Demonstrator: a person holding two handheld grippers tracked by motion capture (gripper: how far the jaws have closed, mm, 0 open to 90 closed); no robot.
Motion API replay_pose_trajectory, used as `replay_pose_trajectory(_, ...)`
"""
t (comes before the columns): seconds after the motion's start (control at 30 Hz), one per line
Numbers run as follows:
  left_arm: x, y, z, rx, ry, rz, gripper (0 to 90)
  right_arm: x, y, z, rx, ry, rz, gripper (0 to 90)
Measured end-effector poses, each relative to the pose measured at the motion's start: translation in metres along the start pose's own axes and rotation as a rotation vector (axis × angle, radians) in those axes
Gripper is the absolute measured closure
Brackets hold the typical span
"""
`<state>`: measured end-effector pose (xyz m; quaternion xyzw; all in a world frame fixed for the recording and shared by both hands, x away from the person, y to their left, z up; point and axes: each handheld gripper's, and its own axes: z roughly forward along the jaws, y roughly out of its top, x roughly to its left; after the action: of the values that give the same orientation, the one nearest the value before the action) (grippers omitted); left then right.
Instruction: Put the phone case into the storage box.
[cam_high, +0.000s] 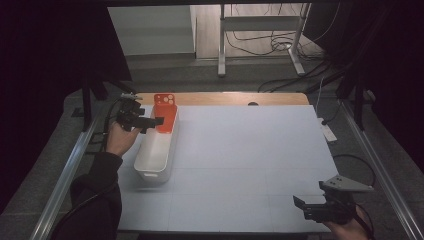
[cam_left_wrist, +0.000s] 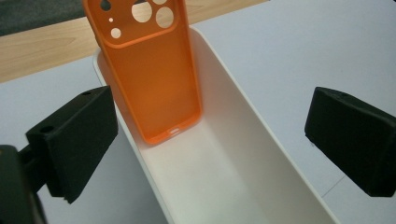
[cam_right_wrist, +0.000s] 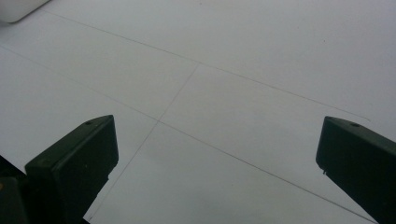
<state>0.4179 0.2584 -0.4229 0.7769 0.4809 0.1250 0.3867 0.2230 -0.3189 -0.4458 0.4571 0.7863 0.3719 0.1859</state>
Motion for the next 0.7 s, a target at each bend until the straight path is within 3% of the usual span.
replay_pose_trajectory(0.3,-0.018,-0.009,-0.013,-0.009,0.018,0.059,1.5,0.0,0.0,0.0,0.0,0.002,-0.001,0.0)
replay_pose_trajectory(0.7,-0.042,-0.03,-0.032,-0.049,-0.02,0.09,1.2,0.0,0.0,0.0,0.003,0.003,-0.007,0.0)
